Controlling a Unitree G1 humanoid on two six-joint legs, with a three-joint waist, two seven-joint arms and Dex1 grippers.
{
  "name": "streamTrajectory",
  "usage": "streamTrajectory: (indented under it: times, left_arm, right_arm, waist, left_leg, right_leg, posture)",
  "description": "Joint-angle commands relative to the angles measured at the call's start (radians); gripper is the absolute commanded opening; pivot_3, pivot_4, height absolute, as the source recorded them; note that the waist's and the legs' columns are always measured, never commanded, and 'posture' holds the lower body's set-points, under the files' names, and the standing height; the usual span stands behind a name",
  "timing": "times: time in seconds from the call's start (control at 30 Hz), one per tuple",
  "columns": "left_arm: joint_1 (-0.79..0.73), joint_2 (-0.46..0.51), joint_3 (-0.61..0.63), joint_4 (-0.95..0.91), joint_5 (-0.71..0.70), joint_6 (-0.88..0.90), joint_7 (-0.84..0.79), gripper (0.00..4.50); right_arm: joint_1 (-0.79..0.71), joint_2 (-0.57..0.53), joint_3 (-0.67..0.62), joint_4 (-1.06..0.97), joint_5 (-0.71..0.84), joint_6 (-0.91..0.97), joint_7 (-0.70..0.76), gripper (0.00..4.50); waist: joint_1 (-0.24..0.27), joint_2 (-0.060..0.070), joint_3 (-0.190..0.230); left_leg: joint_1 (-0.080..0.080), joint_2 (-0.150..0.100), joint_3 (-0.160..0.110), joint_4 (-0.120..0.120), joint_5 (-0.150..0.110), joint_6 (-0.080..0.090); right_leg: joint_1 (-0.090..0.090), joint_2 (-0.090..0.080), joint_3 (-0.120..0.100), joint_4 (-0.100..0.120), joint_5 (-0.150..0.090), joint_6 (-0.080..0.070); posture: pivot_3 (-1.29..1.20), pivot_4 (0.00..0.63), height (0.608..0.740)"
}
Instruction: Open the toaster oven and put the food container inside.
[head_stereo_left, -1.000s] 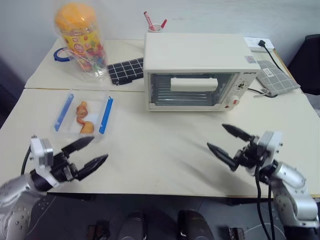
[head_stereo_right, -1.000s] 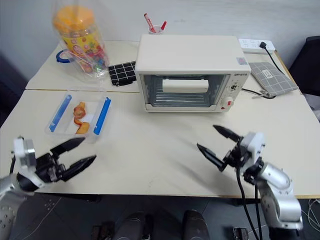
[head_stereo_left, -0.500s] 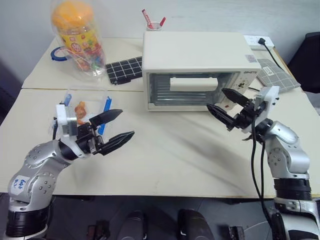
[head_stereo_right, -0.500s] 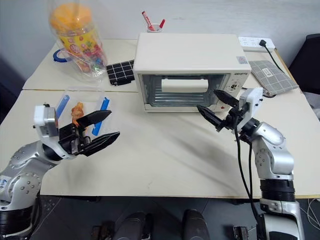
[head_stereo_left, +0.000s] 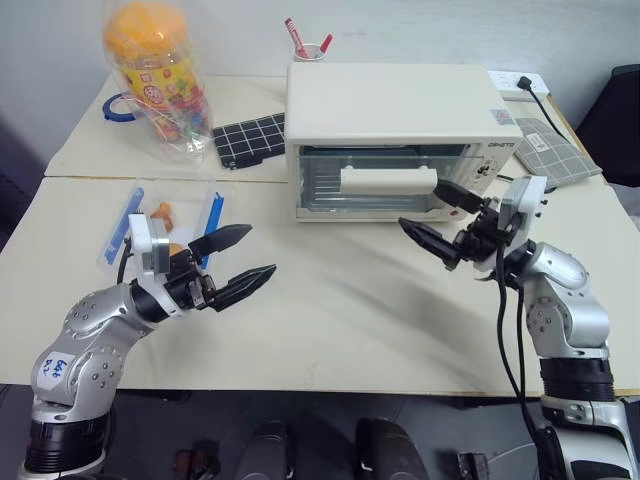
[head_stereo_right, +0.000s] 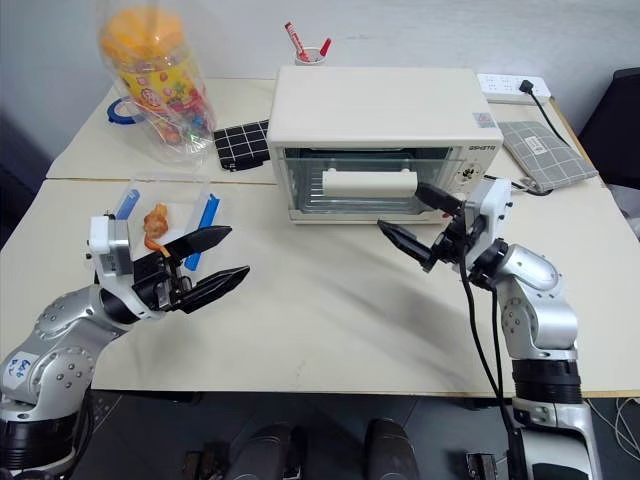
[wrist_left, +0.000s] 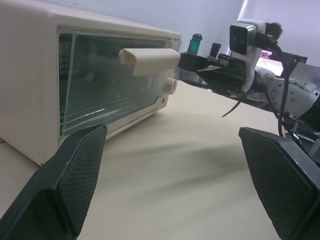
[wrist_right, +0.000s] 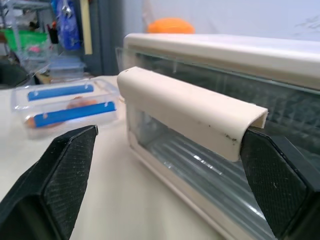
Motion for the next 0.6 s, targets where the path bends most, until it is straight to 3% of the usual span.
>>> streamTrajectory:
  times: [0.03,0.1,0.23,0.4,0.6]
  left_arm:
    - [-0.054,0.001,0.016,0.028,0.018,-0.014,0.009,4.5]
    - [-0.108,0.003,0.007,0.07,0.031,-0.017,0.001,4.5]
    - [-0.284,-0.032,-0.054,0.217,0.108,-0.03,0.027,3.7]
    - [-0.451,-0.117,-0.178,0.391,0.256,-0.111,-0.002,2.12]
    - [-0.528,-0.204,-0.261,0.544,0.383,-0.219,-0.031,0.16]
  right_arm:
    - [0.087,-0.061,-0.004,-0.087,-0.029,-0.077,0.094,4.48]
    - [0.18,-0.105,0.006,-0.11,-0.071,-0.129,0.146,4.48]
    - [0.259,-0.111,-0.004,-0.124,-0.106,-0.196,0.139,4.5]
    - [0.286,-0.093,0.004,-0.116,-0.131,-0.248,0.12,4.5]
    - [0.301,-0.077,0.007,-0.117,-0.151,-0.285,0.092,4.5]
  waist:
    - [0.001,0.0,0.0]
    - [0.007,0.0,0.0]
    - [0.012,0.0,0.0]
    - [0.012,-0.001,0.0]
    - [0.014,-0.001,0.0]
  left_leg:
    - [0.0,0.0,0.0,0.0,0.0,0.0]
    - [0.0,0.0,0.0,0.0,0.0,0.0]
    - [0.0,-0.001,0.0,0.001,0.0,0.001]
    - [0.001,-0.002,0.001,0.001,0.002,0.001]
    - [0.0,-0.003,0.001,0.0,0.002,-0.001]
  right_leg:
    - [0.0,0.0,0.0,0.0,0.0,0.0]
    - [0.001,0.0,0.0,-0.001,0.0,0.0]
    - [0.001,0.0,0.0,0.0,0.001,0.001]
    - [0.001,0.001,0.001,0.0,0.001,0.002]
    - [0.0,0.005,0.001,-0.002,0.001,0.002]
  posture:
    - [0.0,0.15,0.74]
    - [0.0,0.15,0.74]
    - [0.0,0.15,0.74]
    - [0.0,0.15,0.74]
    - [0.0,0.15,0.74]
